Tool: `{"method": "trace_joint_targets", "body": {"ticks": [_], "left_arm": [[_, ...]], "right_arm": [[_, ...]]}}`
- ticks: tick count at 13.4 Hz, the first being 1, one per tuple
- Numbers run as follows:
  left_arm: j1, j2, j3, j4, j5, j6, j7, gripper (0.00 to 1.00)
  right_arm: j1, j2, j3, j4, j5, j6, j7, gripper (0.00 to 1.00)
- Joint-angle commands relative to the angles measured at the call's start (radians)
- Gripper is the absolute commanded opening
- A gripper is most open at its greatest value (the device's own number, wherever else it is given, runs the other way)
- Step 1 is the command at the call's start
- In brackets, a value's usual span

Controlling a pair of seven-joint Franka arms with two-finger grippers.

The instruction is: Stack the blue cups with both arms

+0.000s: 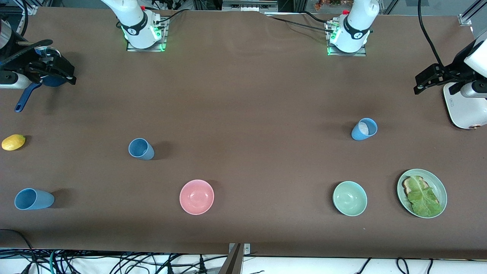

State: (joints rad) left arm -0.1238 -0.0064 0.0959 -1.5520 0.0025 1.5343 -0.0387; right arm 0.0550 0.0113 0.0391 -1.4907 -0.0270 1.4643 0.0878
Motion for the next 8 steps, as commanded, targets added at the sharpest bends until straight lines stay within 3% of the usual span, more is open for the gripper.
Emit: {"method": "trace_joint_targets", "body": {"ticks": [1,8], "left_arm": [[0.010,0.011,-0.008,0.026,-0.022,-0.007,-0.009,1.00],[0.010,0.011,-0.008,0.027,-0.022,-0.008,-0.009,1.00]], "right_arm": [[0.002,-0.008,0.001,0.015,0.009,-0.022,-0.028,1.00],[0.002,-0.007,-0.001,0.013,0.009,-0.022,-0.042,1.00]]}}
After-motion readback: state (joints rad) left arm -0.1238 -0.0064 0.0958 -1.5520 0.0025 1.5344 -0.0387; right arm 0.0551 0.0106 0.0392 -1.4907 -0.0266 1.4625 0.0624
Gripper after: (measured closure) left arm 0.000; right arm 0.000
